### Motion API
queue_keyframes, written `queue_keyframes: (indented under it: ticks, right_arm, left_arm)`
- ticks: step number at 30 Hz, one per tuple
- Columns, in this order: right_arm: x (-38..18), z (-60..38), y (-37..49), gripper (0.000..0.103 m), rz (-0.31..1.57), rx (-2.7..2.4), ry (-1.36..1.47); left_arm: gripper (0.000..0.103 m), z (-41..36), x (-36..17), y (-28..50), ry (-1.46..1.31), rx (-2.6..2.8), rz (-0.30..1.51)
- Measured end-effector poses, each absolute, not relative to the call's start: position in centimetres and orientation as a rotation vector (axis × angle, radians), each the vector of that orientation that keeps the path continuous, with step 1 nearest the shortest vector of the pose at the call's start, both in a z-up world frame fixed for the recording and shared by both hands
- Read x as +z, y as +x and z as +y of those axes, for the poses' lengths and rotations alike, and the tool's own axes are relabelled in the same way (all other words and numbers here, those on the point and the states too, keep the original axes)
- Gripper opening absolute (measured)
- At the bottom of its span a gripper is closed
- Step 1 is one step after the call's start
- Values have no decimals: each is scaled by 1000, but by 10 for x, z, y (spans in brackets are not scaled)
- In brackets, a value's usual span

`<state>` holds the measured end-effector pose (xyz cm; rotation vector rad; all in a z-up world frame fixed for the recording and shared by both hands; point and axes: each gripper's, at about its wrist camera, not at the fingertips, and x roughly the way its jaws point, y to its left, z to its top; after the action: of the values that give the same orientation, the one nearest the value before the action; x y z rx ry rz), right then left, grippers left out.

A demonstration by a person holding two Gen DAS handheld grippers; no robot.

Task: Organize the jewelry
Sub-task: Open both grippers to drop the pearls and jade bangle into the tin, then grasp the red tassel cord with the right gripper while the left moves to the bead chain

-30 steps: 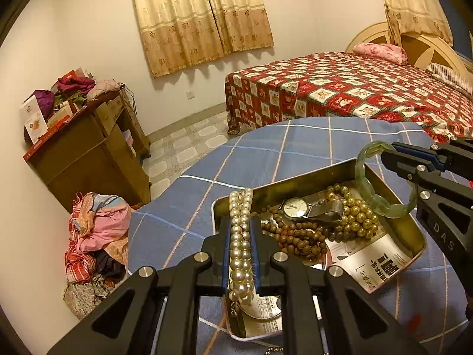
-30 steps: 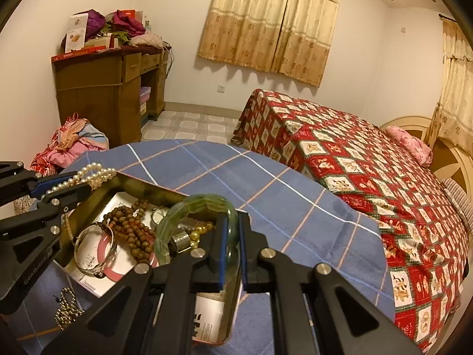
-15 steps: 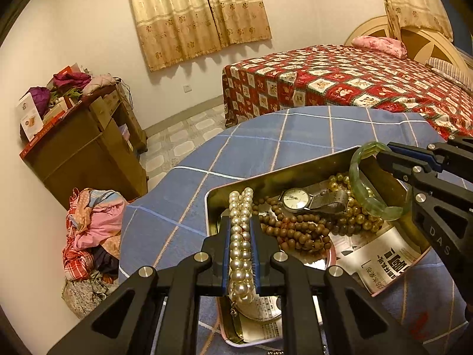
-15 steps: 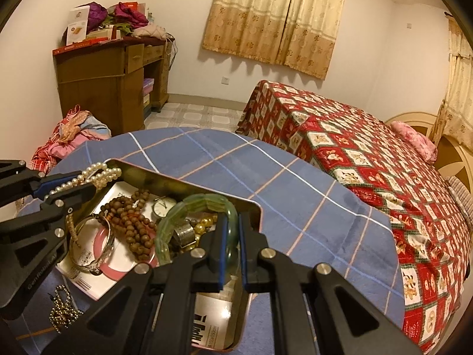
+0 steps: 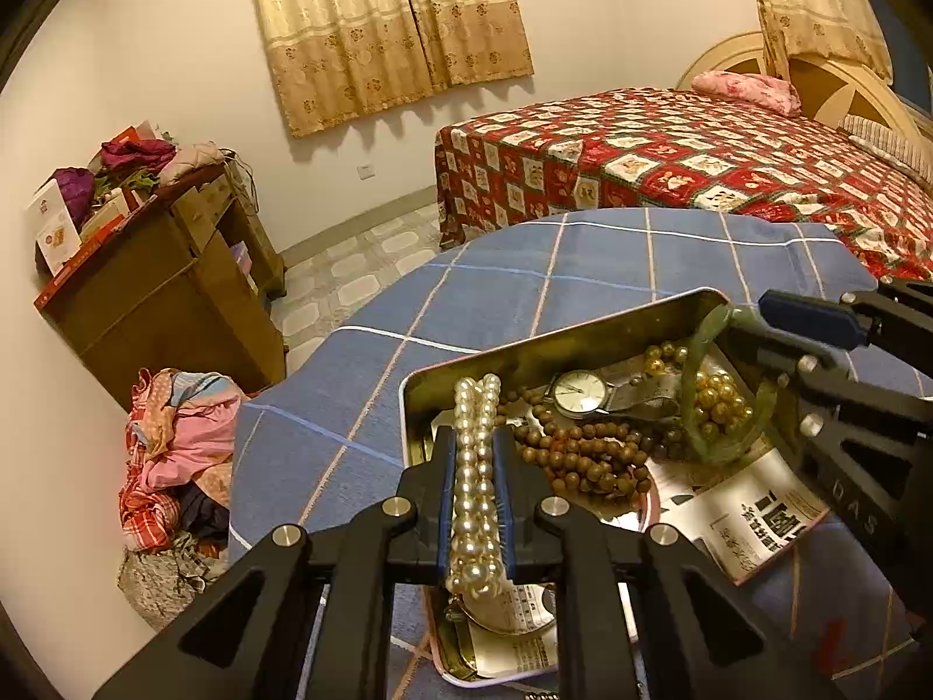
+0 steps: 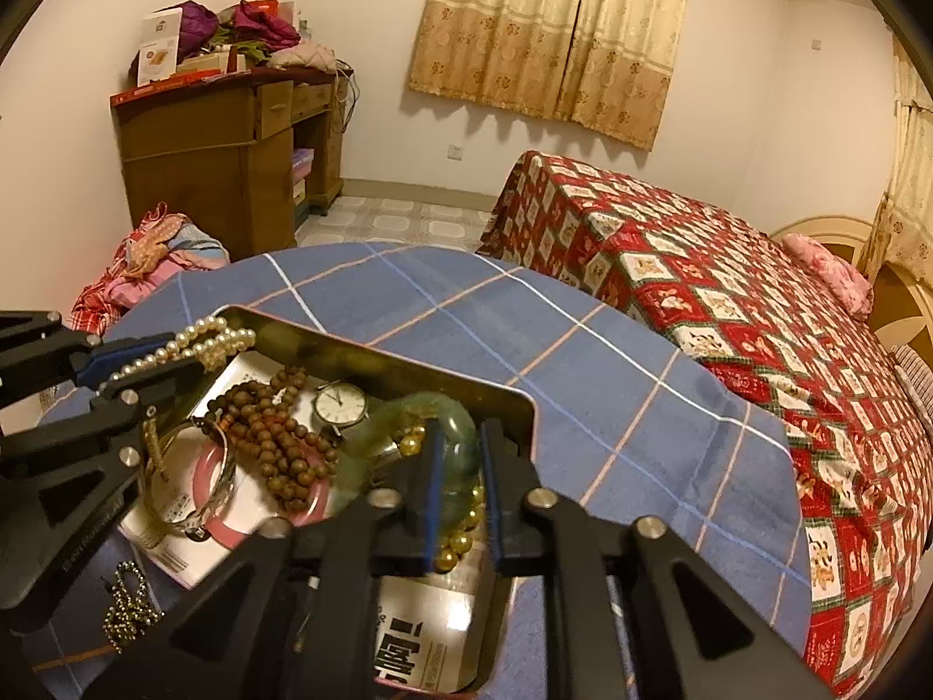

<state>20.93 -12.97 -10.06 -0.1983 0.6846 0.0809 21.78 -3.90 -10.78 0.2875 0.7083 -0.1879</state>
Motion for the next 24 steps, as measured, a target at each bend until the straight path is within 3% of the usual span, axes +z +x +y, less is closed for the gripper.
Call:
queue_keyframes:
  ticks: [2, 4, 5, 8, 13, 24]
  right_arm:
    - [-99, -133, 206, 35, 678, 74, -189]
    - [-98, -136, 203, 36, 677, 67, -180]
    - [-97, -138, 201, 39, 675, 64, -174]
    - [-95, -142, 193, 52, 661, 51, -166]
    - [-93, -149, 181, 52, 668, 43, -137]
    - [-104, -160, 131, 65, 683, 18, -105]
  left_arm:
    - [30, -38, -106, 214, 295, -172, 701]
    - [77, -36, -101, 209, 288, -161, 678]
    - [81, -34, -98, 205, 287, -145, 651]
    - [82, -31, -96, 200, 291, -142, 652]
    - [82, -28, -97, 192, 294, -134, 655]
    - [82, -2, -113, 141, 228, -85, 683]
